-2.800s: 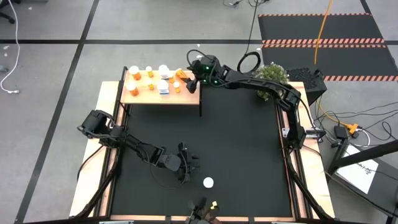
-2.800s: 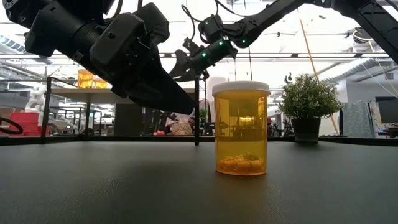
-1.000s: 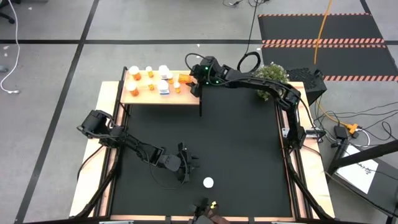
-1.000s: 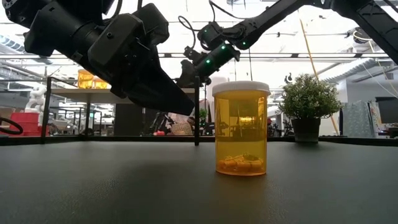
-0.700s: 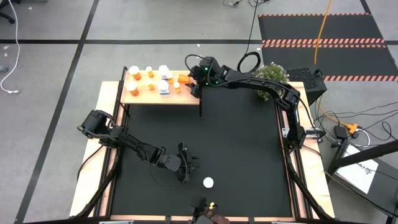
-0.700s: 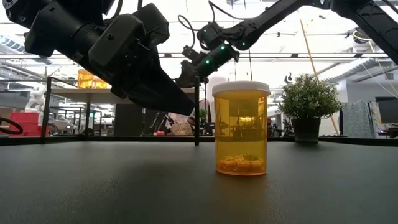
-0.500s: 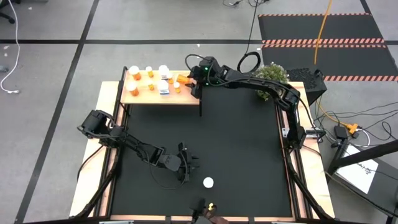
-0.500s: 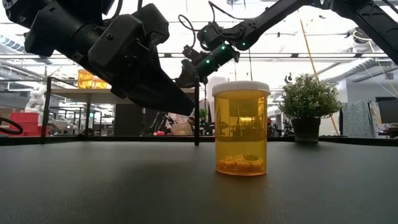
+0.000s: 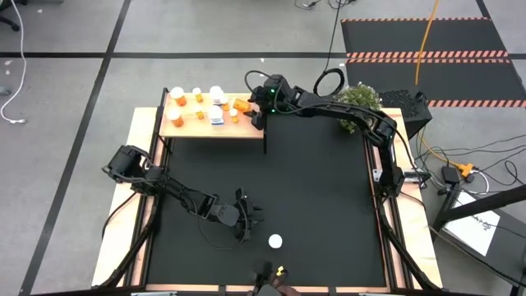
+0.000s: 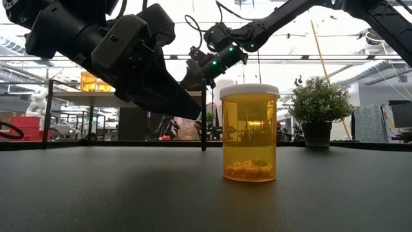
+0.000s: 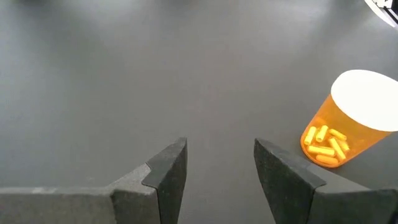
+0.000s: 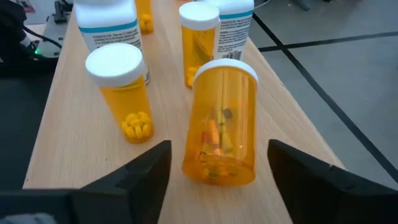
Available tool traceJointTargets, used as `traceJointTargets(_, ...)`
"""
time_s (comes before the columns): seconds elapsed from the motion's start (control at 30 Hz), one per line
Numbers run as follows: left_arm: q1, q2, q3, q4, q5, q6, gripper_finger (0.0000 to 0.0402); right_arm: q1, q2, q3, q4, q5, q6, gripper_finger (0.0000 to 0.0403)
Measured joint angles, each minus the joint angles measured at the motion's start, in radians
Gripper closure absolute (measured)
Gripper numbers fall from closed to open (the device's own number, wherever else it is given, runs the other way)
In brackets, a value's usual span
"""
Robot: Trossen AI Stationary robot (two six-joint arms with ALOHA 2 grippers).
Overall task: Pick and place medicine bottles onto shelf by color
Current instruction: Put the large orange pill bottle on the shelf
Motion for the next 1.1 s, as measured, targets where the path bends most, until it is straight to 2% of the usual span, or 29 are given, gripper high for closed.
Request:
traceJointTargets(0.17, 0.001, 0.0, 0.0, 0.0, 0.0, 0.0, 0.0215, -0.009, 0.0, 0.0, 0.005, -0.008, -0.015, 0.0125)
traceJointTargets(0.27, 0.001, 0.0, 0.0, 0.001, 0.0, 0.0, 0.0215, -0.019, 0.01, 0.001, 0.024, -0.052, -0.011, 0.0137)
traceJointTargets(0.53, 0.001, 0.0, 0.0, 0.004, 0.0, -0.002, 0.0215, -0.012, 0.023, 0.003, 0.049, -0.057, -0.04, 0.0172)
traceJointTargets(0.83, 0.002, 0.0, 0.0, 0.004, 0.0, -0.002, 0.0215, -0.011, 0.024, 0.002, 0.058, -0.058, -0.048, 0.0238)
traceJointTargets(1.1, 0.002, 0.0, 0.0, 0.003, 0.0, -0.002, 0.0215, -0.011, 0.021, 0.002, 0.058, -0.057, -0.043, 0.0234)
